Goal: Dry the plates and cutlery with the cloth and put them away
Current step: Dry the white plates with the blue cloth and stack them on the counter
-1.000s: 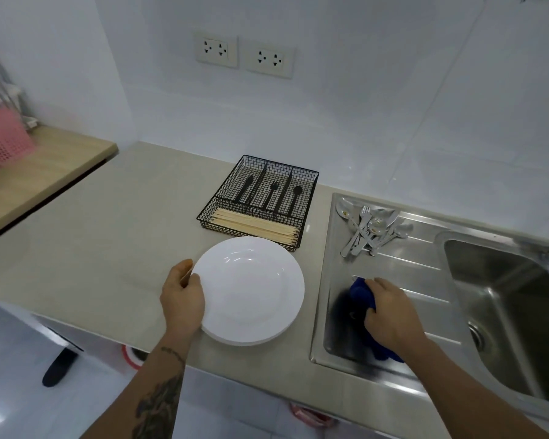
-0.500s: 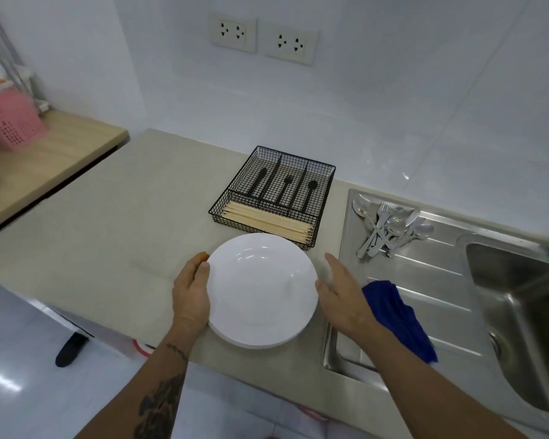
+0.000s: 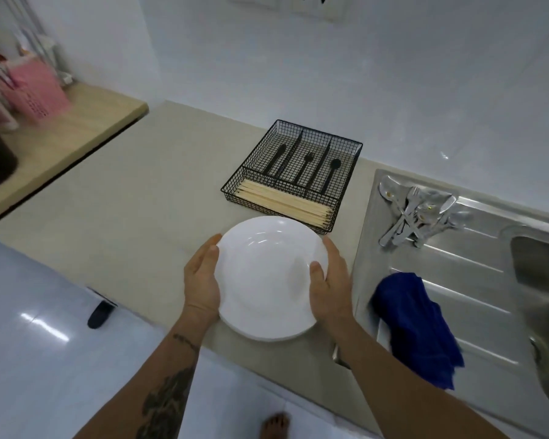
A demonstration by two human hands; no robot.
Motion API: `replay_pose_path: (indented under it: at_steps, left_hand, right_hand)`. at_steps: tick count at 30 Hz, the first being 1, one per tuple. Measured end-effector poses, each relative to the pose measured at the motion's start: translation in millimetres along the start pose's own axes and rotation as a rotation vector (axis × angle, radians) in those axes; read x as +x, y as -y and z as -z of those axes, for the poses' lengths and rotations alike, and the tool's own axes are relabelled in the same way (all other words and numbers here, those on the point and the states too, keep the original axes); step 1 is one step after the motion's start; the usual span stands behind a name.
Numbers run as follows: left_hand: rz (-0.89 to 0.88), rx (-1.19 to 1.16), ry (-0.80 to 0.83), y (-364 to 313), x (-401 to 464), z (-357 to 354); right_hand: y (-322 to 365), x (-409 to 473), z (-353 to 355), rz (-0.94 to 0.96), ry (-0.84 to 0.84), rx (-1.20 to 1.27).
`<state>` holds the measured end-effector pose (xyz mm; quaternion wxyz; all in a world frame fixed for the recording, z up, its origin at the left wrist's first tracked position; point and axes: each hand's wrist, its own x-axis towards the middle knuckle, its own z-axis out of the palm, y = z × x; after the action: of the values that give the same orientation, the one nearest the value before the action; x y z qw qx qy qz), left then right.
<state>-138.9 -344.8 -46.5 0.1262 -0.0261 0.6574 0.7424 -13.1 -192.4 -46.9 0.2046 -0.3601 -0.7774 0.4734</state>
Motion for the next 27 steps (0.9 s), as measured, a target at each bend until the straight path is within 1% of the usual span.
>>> replay_pose_path:
  at_steps: [5,10,15,21,27]
  left_hand:
    - [-0.025,0.001,0.006,-15,-17,1]
    - [-0.096,-0.03,0.039,-46,-23,4]
    - [-0.107,-0.067,0.042,-76,-16,16]
    - [-0.132,-0.061,0.104,-105,32,47]
    - [-0.155,0.012,0.191,-128,137,98]
  right_hand:
    - [8,-13,15,0.025,-0.026,0.011]
    - [39,-18,27,0.089,-0.065,0.016]
    - [72,-17,19,0.153,-0.104,0.007]
    - [109,-6,-32,0.159,-0.16,0.039]
    - [155,24,-126,0.093,-0.249,0.072]
